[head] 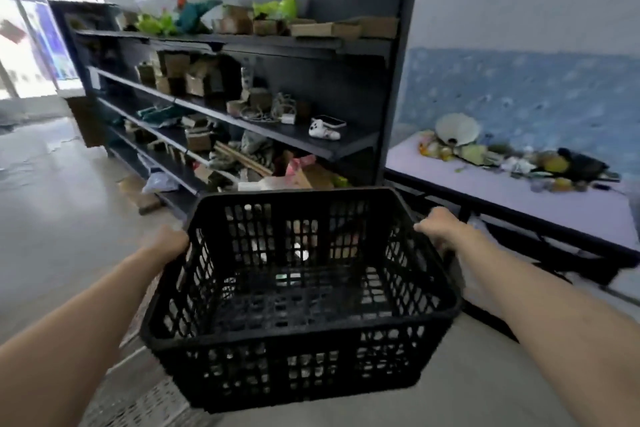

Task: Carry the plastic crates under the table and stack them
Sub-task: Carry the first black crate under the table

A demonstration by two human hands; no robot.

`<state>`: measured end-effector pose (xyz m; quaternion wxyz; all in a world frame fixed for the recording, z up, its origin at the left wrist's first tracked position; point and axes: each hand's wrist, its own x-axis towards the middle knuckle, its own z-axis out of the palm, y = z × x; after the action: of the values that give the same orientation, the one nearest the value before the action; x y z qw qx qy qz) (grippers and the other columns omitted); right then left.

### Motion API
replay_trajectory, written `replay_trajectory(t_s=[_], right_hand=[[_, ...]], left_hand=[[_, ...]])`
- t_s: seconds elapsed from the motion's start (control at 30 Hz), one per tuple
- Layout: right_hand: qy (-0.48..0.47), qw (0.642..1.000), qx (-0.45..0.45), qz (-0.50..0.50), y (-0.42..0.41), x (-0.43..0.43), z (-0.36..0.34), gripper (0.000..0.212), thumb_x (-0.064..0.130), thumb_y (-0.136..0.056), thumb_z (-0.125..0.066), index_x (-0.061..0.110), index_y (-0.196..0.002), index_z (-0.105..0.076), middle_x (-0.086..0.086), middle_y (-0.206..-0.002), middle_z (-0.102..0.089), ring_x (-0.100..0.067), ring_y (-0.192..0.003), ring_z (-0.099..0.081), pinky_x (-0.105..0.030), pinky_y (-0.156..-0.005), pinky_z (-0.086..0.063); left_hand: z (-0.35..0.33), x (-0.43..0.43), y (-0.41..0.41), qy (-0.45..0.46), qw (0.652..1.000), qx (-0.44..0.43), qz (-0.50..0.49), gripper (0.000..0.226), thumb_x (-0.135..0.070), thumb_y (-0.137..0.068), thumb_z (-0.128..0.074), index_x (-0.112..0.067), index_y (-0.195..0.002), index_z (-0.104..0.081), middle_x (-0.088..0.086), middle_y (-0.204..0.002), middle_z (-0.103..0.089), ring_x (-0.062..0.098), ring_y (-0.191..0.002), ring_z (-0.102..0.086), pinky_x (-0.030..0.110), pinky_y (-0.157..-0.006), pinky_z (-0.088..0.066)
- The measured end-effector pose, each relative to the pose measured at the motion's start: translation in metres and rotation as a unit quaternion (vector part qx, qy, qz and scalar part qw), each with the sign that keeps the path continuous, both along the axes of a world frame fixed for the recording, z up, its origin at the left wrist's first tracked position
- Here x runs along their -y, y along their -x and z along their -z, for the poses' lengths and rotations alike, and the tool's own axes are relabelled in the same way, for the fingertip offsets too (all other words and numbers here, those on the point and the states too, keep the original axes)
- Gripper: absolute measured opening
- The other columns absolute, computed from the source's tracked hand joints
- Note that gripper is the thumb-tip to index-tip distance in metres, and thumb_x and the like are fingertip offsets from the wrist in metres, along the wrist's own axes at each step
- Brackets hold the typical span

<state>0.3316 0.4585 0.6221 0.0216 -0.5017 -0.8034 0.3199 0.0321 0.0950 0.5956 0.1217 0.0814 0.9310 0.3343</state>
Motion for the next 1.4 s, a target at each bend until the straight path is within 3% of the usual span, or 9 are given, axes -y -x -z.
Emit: replay_trajectory(t_s=[0.2, 0.33, 0.5, 0.6, 0.73, 0.83, 1.03, 1.3, 1.4], right_hand=[[0.049, 0.983, 0.001, 0.176, -0.17, -0.043, 0.022, 0.005, 0.002, -0.093, -0.048, 0.0, -0.094, -0.044, -0.014, -0.065, -0.047, -0.025, -0.05, -0.047, -0.028, -0.038, -0.05], [0.03, 0.962, 0.014, 0.271, -0.258, -0.094, 0.05, 0.008, 0.005, -0.082, -0.053, -0.002, -0.086, -0.052, -0.019, -0.068, -0.055, -0.029, -0.056, -0.056, -0.034, -0.051, -0.053], [0.084, 0.939, 0.026, 0.332, -0.345, -0.167, 0.1, 0.011, 0.004, -0.078, -0.05, -0.005, -0.076, -0.055, -0.025, -0.066, -0.06, -0.036, -0.056, -0.063, -0.04, -0.052, -0.054], [0.084, 0.934, 0.012, 0.348, -0.377, -0.212, 0.136, 0.014, 0.009, -0.08, -0.052, -0.004, -0.081, -0.056, -0.027, -0.08, -0.065, -0.042, -0.073, -0.069, -0.036, -0.055, -0.053], [0.048, 0.941, 0.034, 0.332, -0.399, -0.268, 0.165, 0.016, 0.02, -0.083, -0.053, 0.007, -0.093, -0.052, -0.018, -0.098, -0.062, -0.031, -0.087, -0.059, -0.029, -0.068, -0.041], [0.039, 0.94, 0.05, 0.334, -0.403, -0.317, 0.185, 0.02, 0.024, -0.086, -0.052, 0.008, -0.096, -0.055, -0.019, -0.103, -0.064, -0.031, -0.088, -0.059, -0.029, -0.069, -0.04], [0.056, 0.931, 0.057, 0.357, -0.382, -0.421, 0.247, 0.013, 0.023, -0.09, -0.051, 0.01, -0.09, -0.053, -0.018, -0.101, -0.065, -0.034, -0.095, -0.061, -0.029, -0.07, -0.038], [0.099, 0.896, 0.056, 0.429, -0.34, -0.571, 0.411, 0.016, 0.03, -0.097, -0.043, 0.018, -0.086, -0.048, -0.005, -0.082, -0.06, -0.028, -0.079, -0.058, -0.04, -0.074, -0.049], [0.131, 0.888, 0.071, 0.436, -0.33, -0.619, 0.49, 0.012, 0.027, -0.096, -0.044, 0.016, -0.098, -0.044, -0.007, -0.086, -0.064, -0.028, -0.076, -0.062, -0.041, -0.07, -0.052]], left_hand=[[0.016, -0.15, -0.086, -0.003, 0.981, 0.143, 0.132, 0.032, -0.02, -0.091, -0.058, 0.008, -0.076, -0.058, 0.019, -0.075, -0.058, 0.036, -0.074, -0.061, 0.036, -0.059, -0.042], [0.062, -0.261, -0.117, -0.02, 0.958, 0.208, 0.196, 0.032, -0.017, -0.083, -0.066, 0.014, -0.093, -0.062, 0.028, -0.097, -0.066, 0.04, -0.087, -0.066, 0.042, -0.066, -0.047], [0.077, -0.378, -0.199, 0.014, 0.941, 0.23, 0.246, 0.028, -0.008, -0.093, -0.058, 0.006, -0.072, -0.047, 0.016, -0.071, -0.049, 0.026, -0.057, -0.048, 0.034, -0.053, -0.034], [0.104, -0.439, -0.217, 0.015, 0.942, 0.229, 0.245, 0.028, -0.016, -0.093, -0.062, 0.007, -0.094, -0.046, 0.012, -0.065, -0.042, 0.021, -0.051, -0.04, 0.029, -0.052, -0.034], [0.136, -0.509, -0.24, 0.042, 0.94, 0.241, 0.239, 0.032, -0.023, -0.091, -0.066, -0.001, -0.076, -0.048, 0.01, -0.065, -0.047, 0.024, -0.054, -0.045, 0.029, -0.051, -0.039], [0.159, -0.568, -0.244, 0.027, 0.943, 0.249, 0.22, 0.038, -0.02, -0.083, -0.073, 0.012, -0.099, -0.059, 0.022, -0.093, -0.067, 0.037, -0.081, -0.066, 0.041, -0.067, -0.058], [0.221, -0.701, -0.231, 0.049, 0.946, 0.251, 0.201, 0.031, -0.011, -0.087, -0.068, 0.009, -0.104, -0.051, 0.019, -0.079, -0.056, 0.031, -0.066, -0.057, 0.034, -0.057, -0.049], [0.397, -0.899, -0.178, 0.145, 0.929, 0.267, 0.213, 0.056, -0.053, -0.082, -0.064, 0.001, -0.097, -0.07, 0.02, -0.1, -0.071, 0.037, -0.093, -0.066, 0.044, -0.087, -0.055], [0.465, -0.962, -0.175, 0.168, 0.918, 0.285, 0.221, 0.028, -0.028, -0.089, -0.064, -0.001, -0.083, -0.063, 0.02, -0.088, -0.067, 0.032, -0.081, -0.063, 0.036, -0.077, -0.052]])
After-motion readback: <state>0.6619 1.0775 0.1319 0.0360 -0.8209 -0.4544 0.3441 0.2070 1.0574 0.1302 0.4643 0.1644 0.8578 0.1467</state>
